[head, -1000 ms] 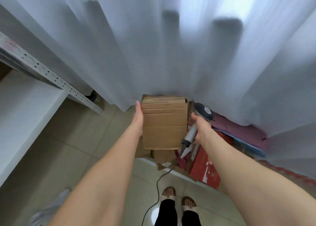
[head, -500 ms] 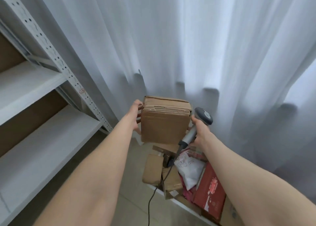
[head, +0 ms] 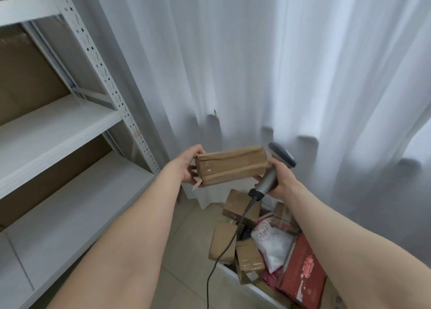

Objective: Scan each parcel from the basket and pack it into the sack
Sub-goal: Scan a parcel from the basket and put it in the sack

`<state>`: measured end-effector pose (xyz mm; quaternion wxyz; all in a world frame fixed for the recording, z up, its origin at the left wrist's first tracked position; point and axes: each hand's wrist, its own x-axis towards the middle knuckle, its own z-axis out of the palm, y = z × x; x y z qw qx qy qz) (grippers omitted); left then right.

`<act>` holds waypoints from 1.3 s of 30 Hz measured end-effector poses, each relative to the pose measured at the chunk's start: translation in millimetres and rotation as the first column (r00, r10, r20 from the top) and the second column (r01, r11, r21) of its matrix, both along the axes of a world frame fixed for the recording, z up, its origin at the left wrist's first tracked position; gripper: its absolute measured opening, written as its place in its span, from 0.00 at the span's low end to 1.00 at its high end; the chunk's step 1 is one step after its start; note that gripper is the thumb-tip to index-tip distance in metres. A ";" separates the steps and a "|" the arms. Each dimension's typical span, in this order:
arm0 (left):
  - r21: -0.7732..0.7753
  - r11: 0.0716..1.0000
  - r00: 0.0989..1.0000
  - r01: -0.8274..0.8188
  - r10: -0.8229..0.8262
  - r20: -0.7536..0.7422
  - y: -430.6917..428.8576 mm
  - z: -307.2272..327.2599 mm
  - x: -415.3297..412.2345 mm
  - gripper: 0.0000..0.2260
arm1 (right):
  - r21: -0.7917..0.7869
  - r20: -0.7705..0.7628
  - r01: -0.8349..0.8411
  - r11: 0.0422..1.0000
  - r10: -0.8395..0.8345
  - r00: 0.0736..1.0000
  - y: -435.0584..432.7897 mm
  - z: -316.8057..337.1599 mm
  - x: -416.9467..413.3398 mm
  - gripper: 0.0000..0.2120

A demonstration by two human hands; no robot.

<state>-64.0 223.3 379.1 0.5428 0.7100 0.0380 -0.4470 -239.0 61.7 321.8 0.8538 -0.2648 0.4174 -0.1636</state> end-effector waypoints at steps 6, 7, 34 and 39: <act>-0.200 0.980 0.988 -0.016 0.046 0.147 11.6 8.1 4.0 0.01 | -0.082 -0.028 -0.179 0.980 0.177 0.984 6.6 20.0 7.7 0.19; -0.211 0.977 0.986 -0.014 0.048 0.158 13.5 9.8 4.4 0.01 | -0.090 -0.029 -0.188 0.978 0.186 0.982 9.6 22.6 9.4 0.20; -0.163 0.978 0.969 -0.133 0.163 0.185 20.5 -31.2 -2.3 0.25 | -0.473 -0.201 -0.289 0.832 0.218 0.955 45.0 53.8 37.1 0.02; -0.151 0.980 0.967 -0.131 0.160 0.196 19.9 -31.8 -0.1 0.23 | -0.456 -0.206 -0.326 0.828 0.258 0.944 44.6 54.6 38.0 0.01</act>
